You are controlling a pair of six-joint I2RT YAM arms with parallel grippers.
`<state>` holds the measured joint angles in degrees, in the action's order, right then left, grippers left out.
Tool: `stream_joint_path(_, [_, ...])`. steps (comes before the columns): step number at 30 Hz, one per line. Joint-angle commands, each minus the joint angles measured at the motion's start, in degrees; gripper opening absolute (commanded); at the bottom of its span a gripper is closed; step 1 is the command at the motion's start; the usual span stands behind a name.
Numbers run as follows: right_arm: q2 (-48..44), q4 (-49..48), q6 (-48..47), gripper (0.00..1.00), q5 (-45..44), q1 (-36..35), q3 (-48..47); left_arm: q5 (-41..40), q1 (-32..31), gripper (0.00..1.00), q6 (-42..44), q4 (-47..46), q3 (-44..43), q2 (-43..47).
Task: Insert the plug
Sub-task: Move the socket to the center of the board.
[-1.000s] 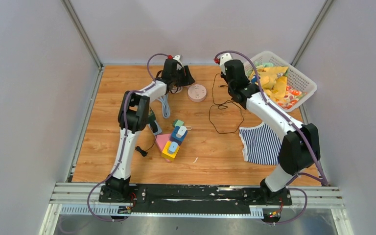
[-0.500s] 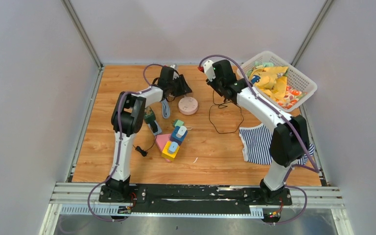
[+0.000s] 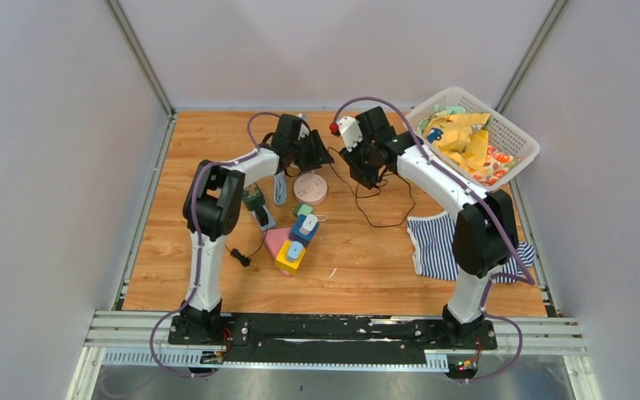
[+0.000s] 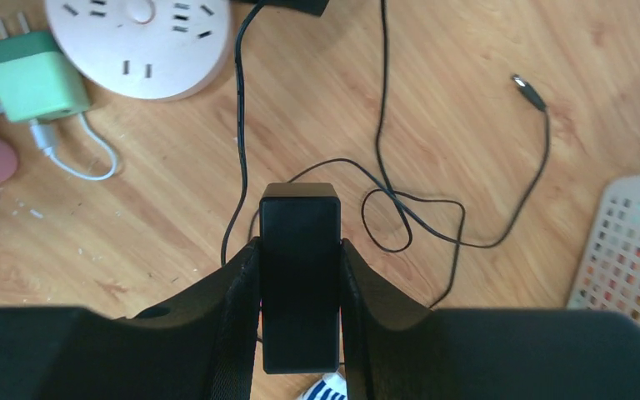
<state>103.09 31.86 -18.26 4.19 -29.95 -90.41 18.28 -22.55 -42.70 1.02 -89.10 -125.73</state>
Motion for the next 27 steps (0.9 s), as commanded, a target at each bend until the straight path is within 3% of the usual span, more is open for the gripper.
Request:
stream_joint_path(1, [-2.7, -0.4, -3.9, 0.00, 6.1, 0.2, 0.8, -3.1, 1.1, 0.55, 8.7, 10.5, -1.0, 6.6])
stream_joint_path(5, [-2.9, -0.4, -4.0, 0.00, 4.2, 0.6, 0.3, -8.3, 1.3, 0.57, 14.3, 17.7, 1.5, 10.3])
stream_joint_path(9, [-3.5, -0.4, -3.2, 0.00, 3.1, 1.3, 1.0, -11.6, 1.4, 0.61, 16.2, 18.0, 4.2, 10.8])
stream_joint_path(13, [-5.0, -0.9, -2.8, 0.00, 4.4, 1.4, 2.1, -15.3, 1.4, 0.59, 15.6, 19.0, 0.1, 7.0])
stream_joint_path(17, [-6.6, -1.8, -2.9, 0.00, 3.1, 1.5, 3.7, -15.6, 1.1, 0.54, 14.3, 12.8, -1.7, 4.0])
stream_joint_path(27, [-11.1, 2.9, -4.5, 0.00, -11.9, 9.2, 5.3, -11.7, -0.9, 0.51, 15.2, 12.6, -9.0, -4.5])
